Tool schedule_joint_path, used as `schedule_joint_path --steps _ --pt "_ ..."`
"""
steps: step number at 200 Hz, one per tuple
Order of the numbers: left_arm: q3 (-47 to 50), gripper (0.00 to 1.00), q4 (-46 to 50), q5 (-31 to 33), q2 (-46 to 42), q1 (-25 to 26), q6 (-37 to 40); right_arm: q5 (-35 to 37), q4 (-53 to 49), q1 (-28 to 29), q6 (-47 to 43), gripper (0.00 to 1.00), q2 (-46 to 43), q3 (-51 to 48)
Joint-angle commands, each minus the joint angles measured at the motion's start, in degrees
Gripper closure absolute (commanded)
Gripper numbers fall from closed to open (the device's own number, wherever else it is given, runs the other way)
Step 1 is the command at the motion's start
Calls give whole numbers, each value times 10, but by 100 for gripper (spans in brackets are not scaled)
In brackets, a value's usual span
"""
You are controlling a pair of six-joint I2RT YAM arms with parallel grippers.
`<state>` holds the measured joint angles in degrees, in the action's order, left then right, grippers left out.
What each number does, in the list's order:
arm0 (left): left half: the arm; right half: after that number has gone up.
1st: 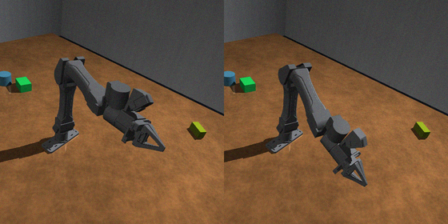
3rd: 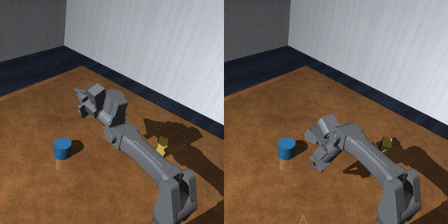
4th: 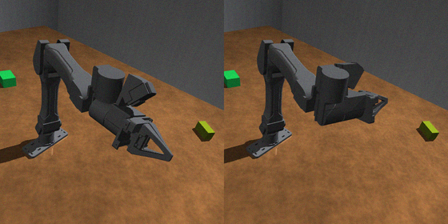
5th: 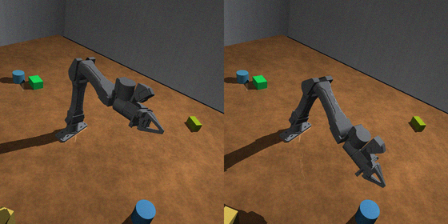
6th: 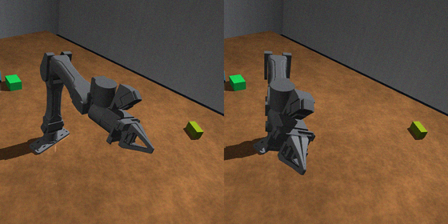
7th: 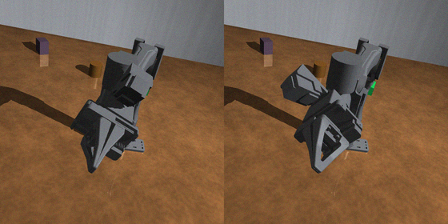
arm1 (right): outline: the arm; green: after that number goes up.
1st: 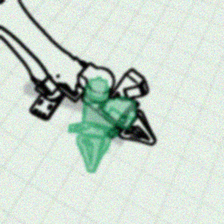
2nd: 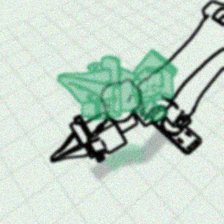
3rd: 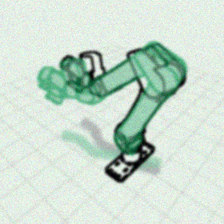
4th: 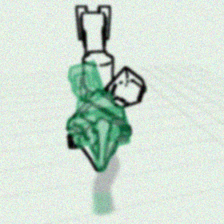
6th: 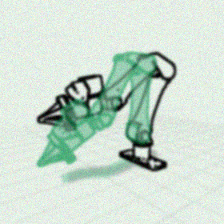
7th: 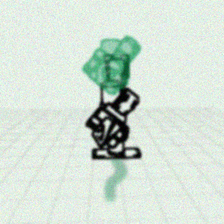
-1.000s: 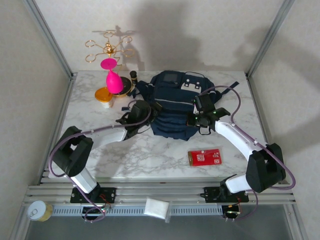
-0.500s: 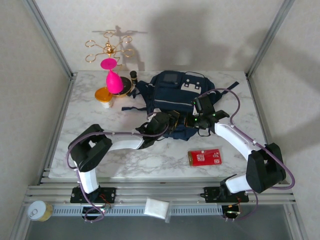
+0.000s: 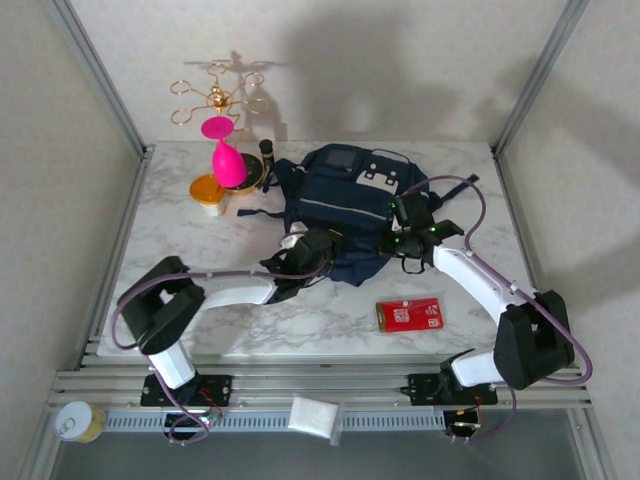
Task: Pack the student bag
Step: Zip the student bag at the center of the table.
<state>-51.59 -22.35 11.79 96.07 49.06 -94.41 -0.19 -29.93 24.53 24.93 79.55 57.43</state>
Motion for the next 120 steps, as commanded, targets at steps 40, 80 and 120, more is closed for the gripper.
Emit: schedule_joint_path --steps 40,80,120 --pt "57 100 156 28 -108 -110 158 99 -20 -76 -17 100 49 49" --pt "69 100 170 -30 -116 -170 215 96 5 -98 -27 100 98 91" --pt "60 100 186 -46 -112 -197 246 112 2 -116 -38 100 132 127"
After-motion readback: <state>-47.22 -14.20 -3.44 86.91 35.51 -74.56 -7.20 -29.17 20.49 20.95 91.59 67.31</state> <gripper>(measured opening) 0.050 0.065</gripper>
